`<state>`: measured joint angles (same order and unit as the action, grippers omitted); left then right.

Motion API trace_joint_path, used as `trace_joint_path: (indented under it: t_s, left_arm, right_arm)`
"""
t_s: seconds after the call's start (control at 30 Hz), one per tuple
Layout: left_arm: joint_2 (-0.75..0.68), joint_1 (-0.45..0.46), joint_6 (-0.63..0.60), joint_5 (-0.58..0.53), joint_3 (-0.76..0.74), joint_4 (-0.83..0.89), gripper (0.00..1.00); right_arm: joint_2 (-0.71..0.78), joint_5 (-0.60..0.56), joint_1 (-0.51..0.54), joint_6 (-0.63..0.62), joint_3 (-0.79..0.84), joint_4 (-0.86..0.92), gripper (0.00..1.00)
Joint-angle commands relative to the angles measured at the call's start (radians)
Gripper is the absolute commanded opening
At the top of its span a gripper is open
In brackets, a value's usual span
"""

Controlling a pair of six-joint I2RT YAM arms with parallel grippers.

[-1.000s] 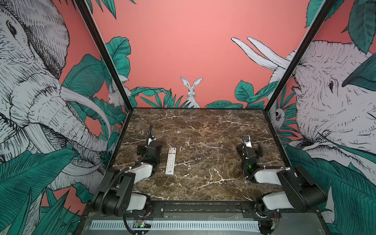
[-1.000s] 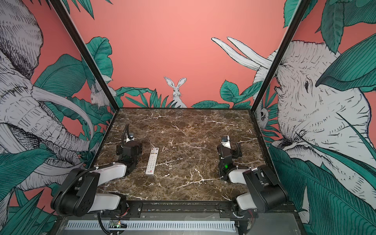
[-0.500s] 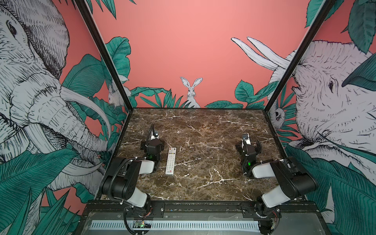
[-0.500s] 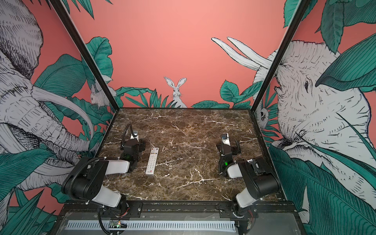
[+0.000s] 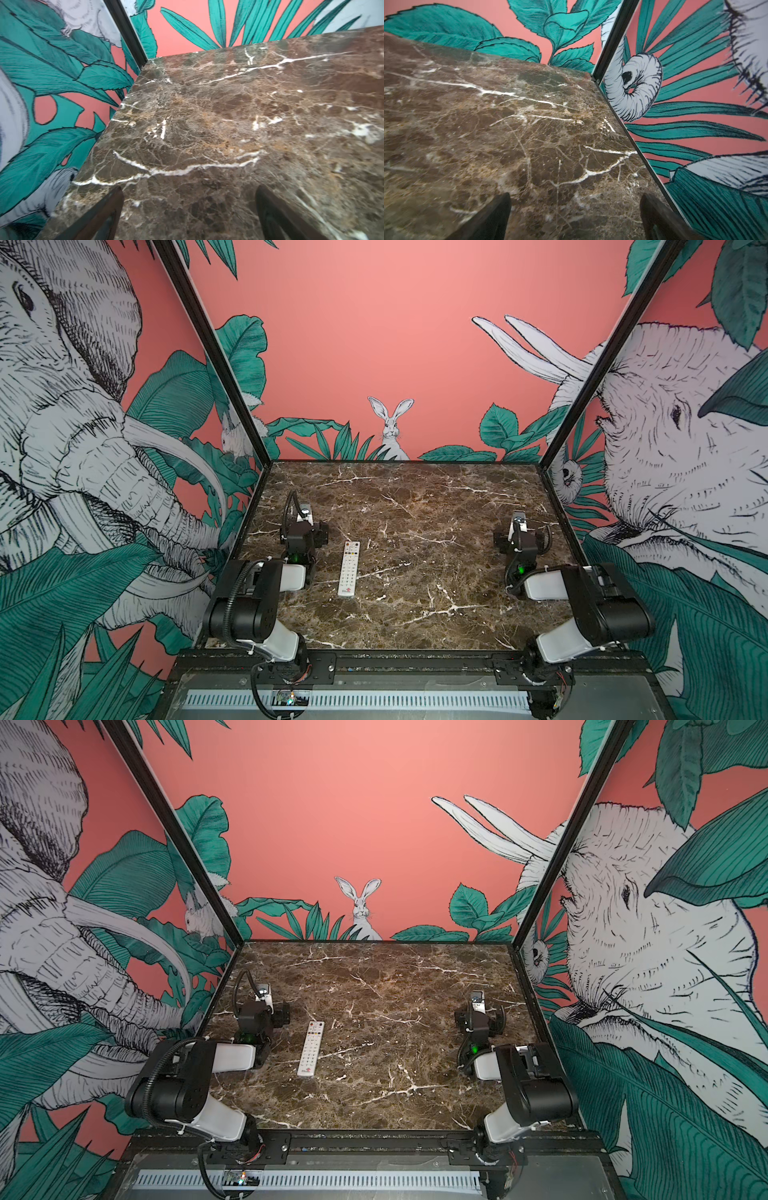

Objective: Load the batteries into the remote control

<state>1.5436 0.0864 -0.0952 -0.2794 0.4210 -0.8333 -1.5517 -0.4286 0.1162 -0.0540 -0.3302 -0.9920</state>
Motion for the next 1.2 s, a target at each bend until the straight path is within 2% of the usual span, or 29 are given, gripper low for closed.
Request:
trace_joint_path:
  t_s: [0.0, 1.17]
  left_arm:
    - [-0.003, -0.001, 0.011, 0.022, -0.017, -0.038, 1.00]
    - [0.003, -0.001, 0.012, 0.020, -0.024, -0.059, 1.00]
  right_arm:
    - [-0.001, 0.029, 0.002, 0.053, -0.017, -0.005, 0.99]
    - [-0.006, 0.019, -0.010, 0.070, -0.032, 0.008, 0.99]
